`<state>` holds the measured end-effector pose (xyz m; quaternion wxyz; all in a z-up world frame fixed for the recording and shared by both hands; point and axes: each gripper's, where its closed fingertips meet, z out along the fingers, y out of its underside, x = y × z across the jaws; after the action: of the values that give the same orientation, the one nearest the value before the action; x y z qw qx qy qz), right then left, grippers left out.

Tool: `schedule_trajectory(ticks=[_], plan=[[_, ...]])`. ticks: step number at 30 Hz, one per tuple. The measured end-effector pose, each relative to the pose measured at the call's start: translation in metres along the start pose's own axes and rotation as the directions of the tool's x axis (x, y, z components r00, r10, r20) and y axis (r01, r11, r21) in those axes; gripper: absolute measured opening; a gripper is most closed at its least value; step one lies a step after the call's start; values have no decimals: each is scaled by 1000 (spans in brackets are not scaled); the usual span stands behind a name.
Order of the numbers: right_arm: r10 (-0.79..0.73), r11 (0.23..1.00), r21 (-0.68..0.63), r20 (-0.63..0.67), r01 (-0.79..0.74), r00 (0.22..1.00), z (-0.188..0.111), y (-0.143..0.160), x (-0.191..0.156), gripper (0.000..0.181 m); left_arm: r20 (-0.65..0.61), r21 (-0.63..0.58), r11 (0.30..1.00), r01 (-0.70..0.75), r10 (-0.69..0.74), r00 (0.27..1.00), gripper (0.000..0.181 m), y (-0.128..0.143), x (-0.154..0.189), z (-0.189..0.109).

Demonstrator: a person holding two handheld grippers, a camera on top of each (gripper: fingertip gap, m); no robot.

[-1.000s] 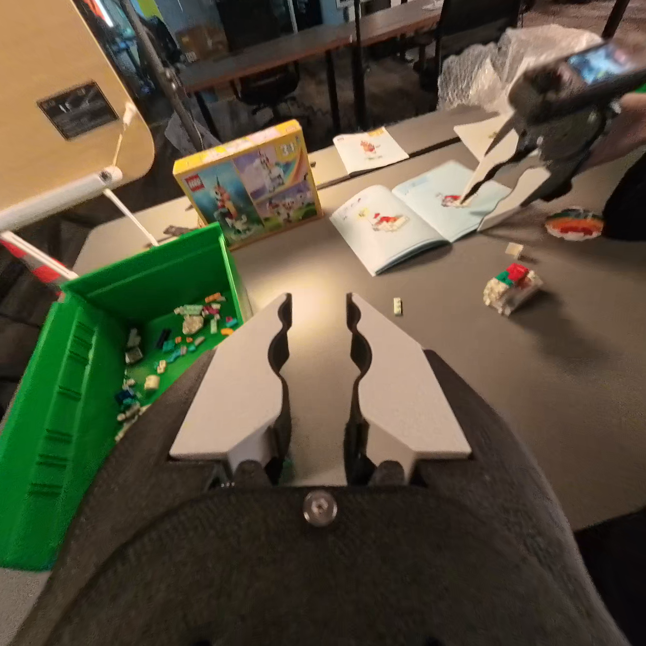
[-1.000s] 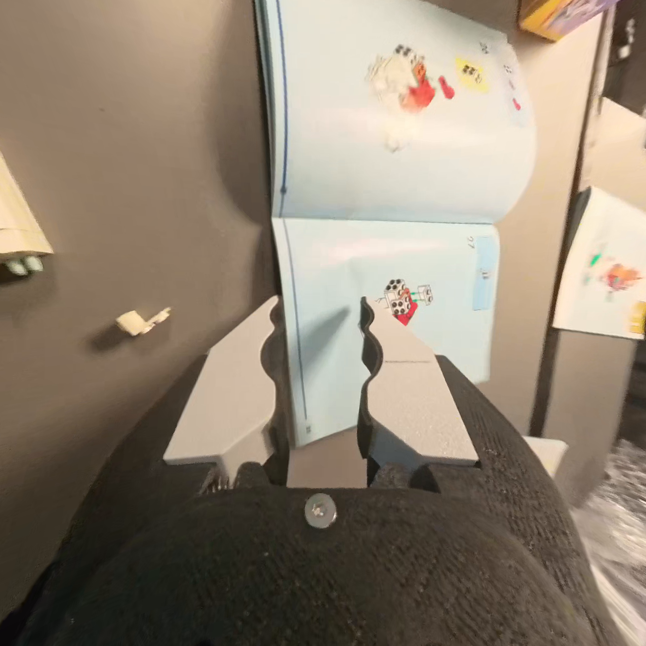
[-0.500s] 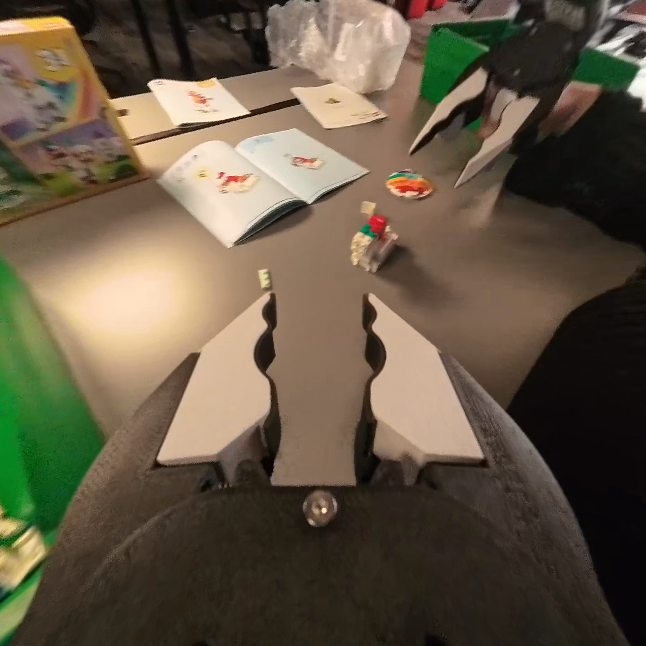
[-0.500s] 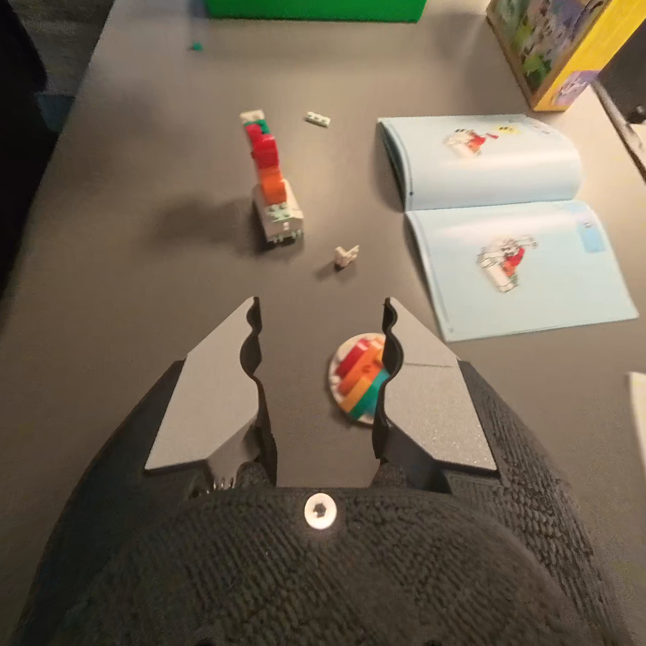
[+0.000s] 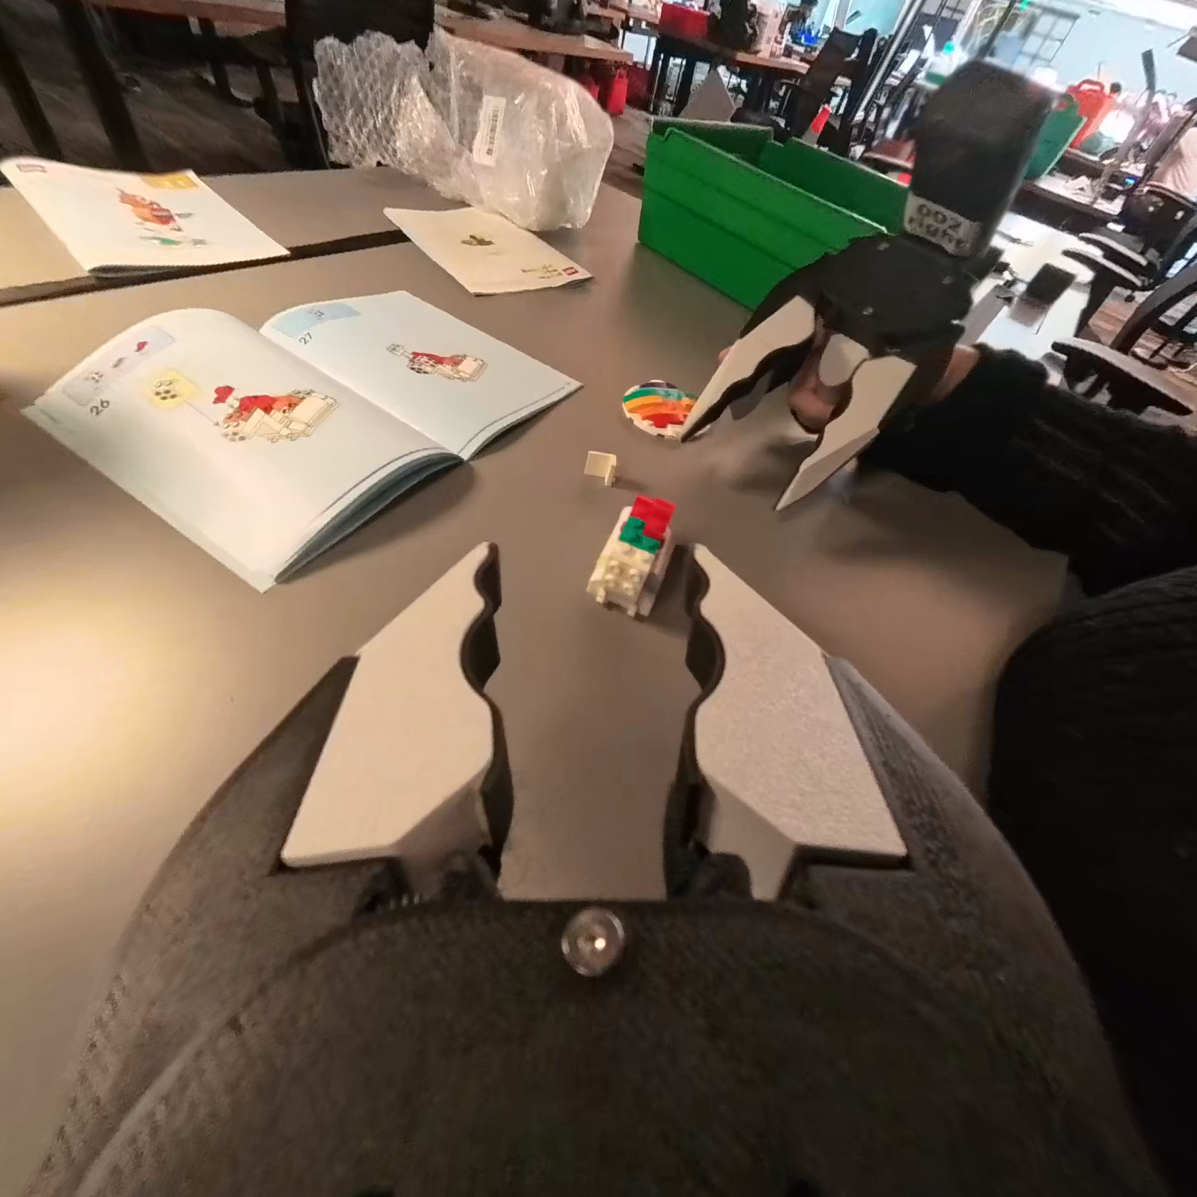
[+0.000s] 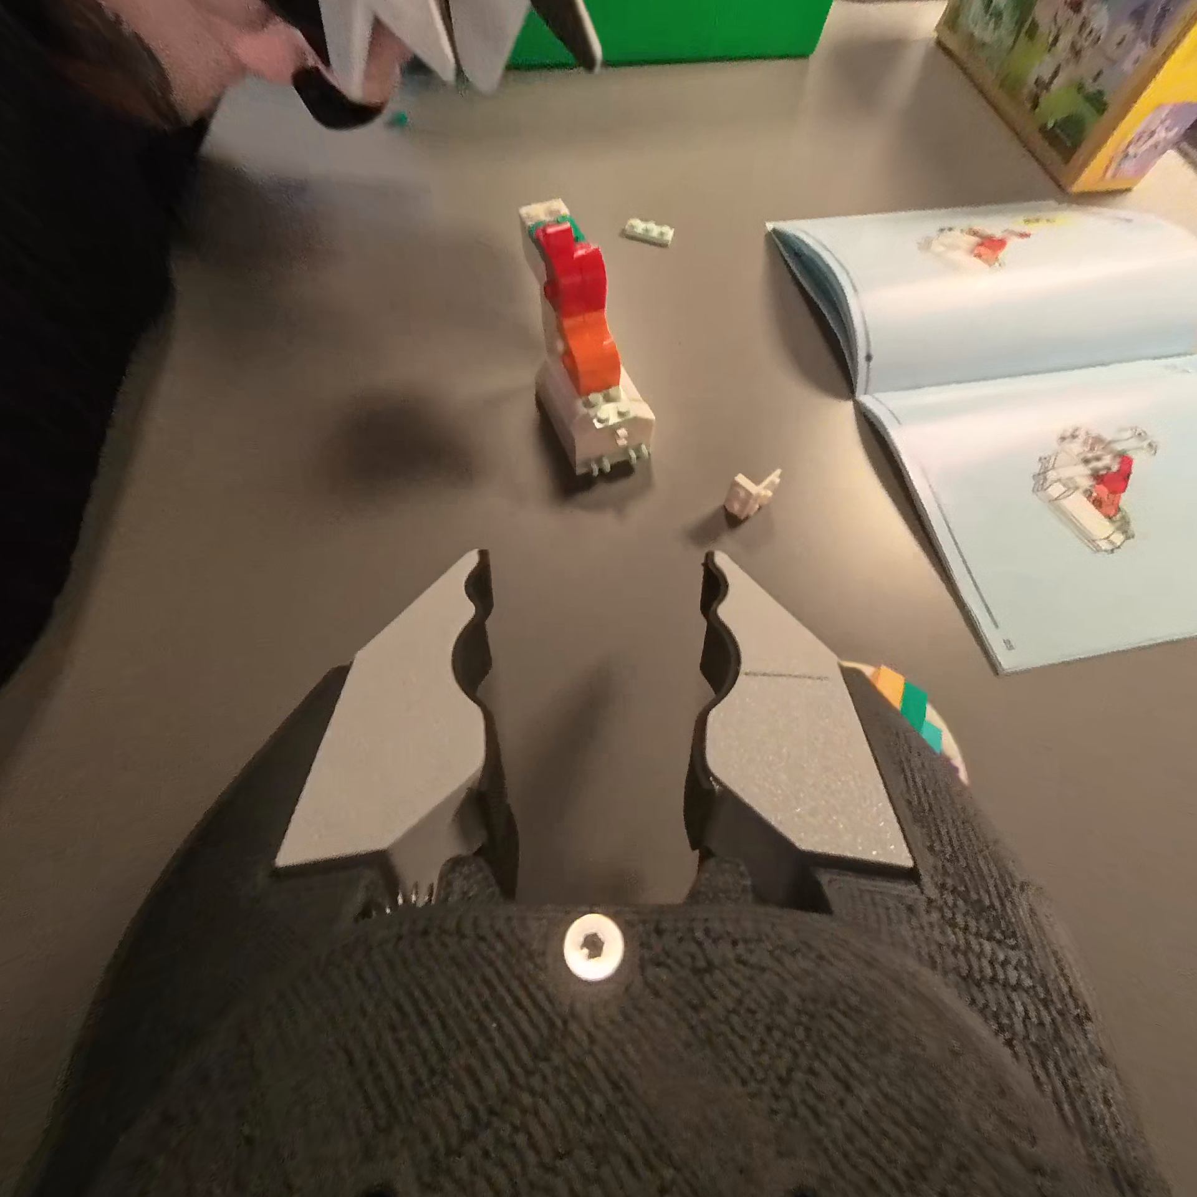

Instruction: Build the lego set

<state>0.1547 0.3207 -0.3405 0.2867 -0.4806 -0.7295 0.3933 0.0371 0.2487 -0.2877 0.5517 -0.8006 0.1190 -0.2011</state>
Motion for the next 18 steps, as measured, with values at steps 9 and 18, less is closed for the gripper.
schedule_trajectory(ticks=[9,18], plan=[[-111,941,246,-428,233,897,-26,-45,35,52,200,119,961,-248,222,954,64,-8,-17,6],[-89,915,271,-586,298,806,-41,-48,59,40,228,171,924,-343,302,926,67,-17,-2,3]])
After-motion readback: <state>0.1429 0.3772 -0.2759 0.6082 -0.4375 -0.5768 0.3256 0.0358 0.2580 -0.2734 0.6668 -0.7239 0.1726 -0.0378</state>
